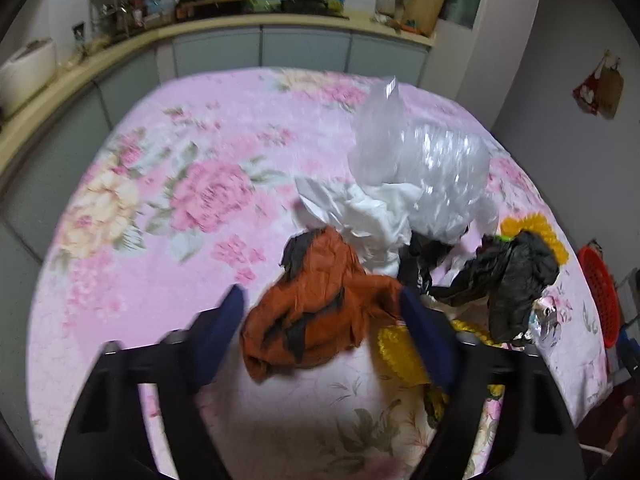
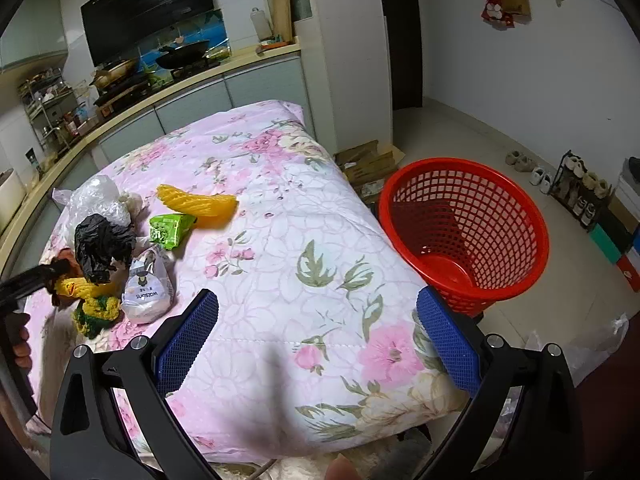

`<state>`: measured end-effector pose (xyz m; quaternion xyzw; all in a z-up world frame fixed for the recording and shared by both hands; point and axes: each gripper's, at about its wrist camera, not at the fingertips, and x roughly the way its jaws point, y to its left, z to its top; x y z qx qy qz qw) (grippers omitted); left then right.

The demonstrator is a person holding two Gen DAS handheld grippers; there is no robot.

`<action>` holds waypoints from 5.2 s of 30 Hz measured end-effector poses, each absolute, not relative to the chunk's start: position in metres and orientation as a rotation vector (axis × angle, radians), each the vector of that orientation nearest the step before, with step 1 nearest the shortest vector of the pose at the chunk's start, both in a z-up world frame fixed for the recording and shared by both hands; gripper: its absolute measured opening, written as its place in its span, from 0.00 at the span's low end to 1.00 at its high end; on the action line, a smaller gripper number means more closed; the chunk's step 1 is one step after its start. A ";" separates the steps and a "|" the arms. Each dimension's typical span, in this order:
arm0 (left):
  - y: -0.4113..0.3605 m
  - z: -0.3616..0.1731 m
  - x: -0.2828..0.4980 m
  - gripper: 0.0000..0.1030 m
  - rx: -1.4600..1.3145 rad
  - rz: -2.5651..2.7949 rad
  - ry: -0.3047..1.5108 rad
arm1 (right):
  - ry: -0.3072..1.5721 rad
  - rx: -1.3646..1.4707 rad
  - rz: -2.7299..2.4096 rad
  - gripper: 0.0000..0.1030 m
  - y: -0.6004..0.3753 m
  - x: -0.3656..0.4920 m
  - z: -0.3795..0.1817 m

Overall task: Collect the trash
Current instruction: 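Grasp the orange-black cloth with the left tool while the right tool grasps the white Watsons pouch, then carry both items to the red basket and open both tools to drop them, then grasp the black plastic bag with the left tool while the right tool grasps the yellow mesh sleeve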

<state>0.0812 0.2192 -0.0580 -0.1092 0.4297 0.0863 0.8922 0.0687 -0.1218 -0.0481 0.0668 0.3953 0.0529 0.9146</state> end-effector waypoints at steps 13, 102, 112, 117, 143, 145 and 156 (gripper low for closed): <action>0.235 -0.016 0.049 0.39 -0.235 0.178 0.766 | 0.818 0.050 0.347 0.93 -0.053 0.080 -0.048; -0.139 -0.027 0.188 0.77 0.060 -0.532 0.893 | 0.841 0.355 -0.069 0.61 -0.299 0.136 -0.039; -0.068 0.008 0.141 0.77 0.022 -0.414 0.787 | 0.724 0.287 -0.004 0.68 -0.259 0.110 -0.007; -0.027 0.012 0.116 0.77 0.025 -0.350 0.783 | 0.699 0.252 0.073 0.69 -0.227 0.100 0.007; 0.111 -0.047 0.124 0.71 -0.073 -0.073 0.900 | 0.790 0.195 0.227 0.74 -0.137 0.103 -0.014; 0.113 -0.050 0.126 0.48 -0.063 -0.066 0.900 | 0.793 0.194 0.228 0.74 -0.137 0.104 -0.016; 0.138 -0.011 0.094 0.40 -0.137 -0.074 0.774 | 0.770 0.141 0.281 0.74 -0.115 0.113 -0.013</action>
